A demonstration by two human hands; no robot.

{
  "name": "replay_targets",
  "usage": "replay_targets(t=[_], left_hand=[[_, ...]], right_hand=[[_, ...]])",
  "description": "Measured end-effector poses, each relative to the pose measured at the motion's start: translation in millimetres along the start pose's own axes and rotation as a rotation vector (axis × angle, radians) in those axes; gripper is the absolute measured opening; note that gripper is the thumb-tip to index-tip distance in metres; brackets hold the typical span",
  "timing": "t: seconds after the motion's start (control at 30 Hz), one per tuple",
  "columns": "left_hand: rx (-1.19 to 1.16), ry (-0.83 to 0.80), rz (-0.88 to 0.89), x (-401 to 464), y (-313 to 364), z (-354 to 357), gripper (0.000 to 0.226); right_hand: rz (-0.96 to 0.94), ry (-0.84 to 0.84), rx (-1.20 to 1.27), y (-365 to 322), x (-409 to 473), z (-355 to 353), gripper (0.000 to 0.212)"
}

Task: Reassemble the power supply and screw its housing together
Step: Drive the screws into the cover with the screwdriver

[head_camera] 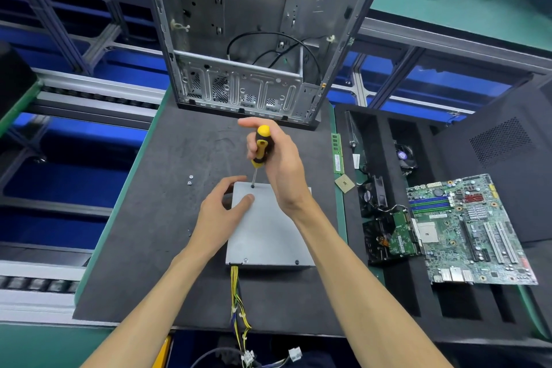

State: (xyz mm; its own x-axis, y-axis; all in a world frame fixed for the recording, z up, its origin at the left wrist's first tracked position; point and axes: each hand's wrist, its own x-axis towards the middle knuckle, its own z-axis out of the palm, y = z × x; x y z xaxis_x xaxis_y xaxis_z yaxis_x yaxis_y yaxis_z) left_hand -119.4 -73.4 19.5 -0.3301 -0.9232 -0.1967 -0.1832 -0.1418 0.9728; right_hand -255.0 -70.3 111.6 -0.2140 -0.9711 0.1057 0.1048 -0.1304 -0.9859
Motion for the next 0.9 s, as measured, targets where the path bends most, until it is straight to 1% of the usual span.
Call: replay_targets(t=[0.03, 0.07, 0.13, 0.17, 0.27, 0.37, 0.4, 0.43, 0.5, 0.53, 0.57, 0.63, 0.73, 0.9], left_hand=[[0.007, 0.001, 0.001, 0.0, -0.1, 0.0, 0.032], [0.008, 0.000, 0.001, 0.2, -0.4, 0.1, 0.032], [-0.007, -0.002, -0.002, -0.1, -0.5, 0.1, 0.032], [-0.018, -0.003, -0.004, -0.3, -0.1, 0.2, 0.032], [-0.028, -0.006, -0.004, -0.3, 0.1, 0.4, 0.032], [-0.013, -0.002, -0.006, -0.2, 0.1, 0.4, 0.032], [-0.009, -0.003, -0.006, -0.4, 0.4, 0.4, 0.032], [-0.006, -0.004, -0.004, -0.7, 1.0, 0.3, 0.032], [-0.011, -0.005, -0.002, -1.3, 1.7, 0.3, 0.032], [-0.015, -0.004, -0.004, -1.4, 1.9, 0.1, 0.032], [-0.018, -0.004, -0.009, -1.3, 2.0, 0.0, 0.032], [-0.021, -0.006, -0.016, -1.2, 2.3, 0.3, 0.032], [-0.004, -0.005, -0.010, -1.4, 3.1, -0.1, 0.033], [0.001, -0.007, -0.007, -1.7, 4.1, -0.2, 0.032]], right_hand=[[0.013, 0.008, 0.024, -0.7, 0.2, -0.1, 0.035], [0.023, 0.020, 0.027, -0.9, 0.4, -0.6, 0.030], [0.037, 0.023, 0.009, -1.5, 0.9, -1.0, 0.012], [0.034, 0.019, -0.003, -2.8, 0.4, 0.1, 0.007], [0.015, 0.017, -0.030, -2.6, -0.9, 0.8, 0.016], [0.017, 0.010, 0.007, -2.3, -1.0, 1.4, 0.032], [0.024, 0.021, 0.011, -1.7, -0.9, 1.4, 0.033], [0.038, 0.027, 0.016, -2.6, -0.6, 2.0, 0.028], [0.058, 0.025, 0.001, -2.6, -0.1, 1.7, 0.009], [0.056, 0.032, -0.019, -2.6, -0.3, 2.3, 0.009], [0.047, 0.038, -0.036, -3.0, -1.1, 2.8, 0.015], [0.023, 0.021, -0.050, -3.1, -1.6, 2.6, 0.016], [0.014, -0.007, -0.047, -2.8, -1.4, 3.4, 0.029], [-0.002, -0.007, -0.015, -6.9, 1.5, 2.8, 0.027]])
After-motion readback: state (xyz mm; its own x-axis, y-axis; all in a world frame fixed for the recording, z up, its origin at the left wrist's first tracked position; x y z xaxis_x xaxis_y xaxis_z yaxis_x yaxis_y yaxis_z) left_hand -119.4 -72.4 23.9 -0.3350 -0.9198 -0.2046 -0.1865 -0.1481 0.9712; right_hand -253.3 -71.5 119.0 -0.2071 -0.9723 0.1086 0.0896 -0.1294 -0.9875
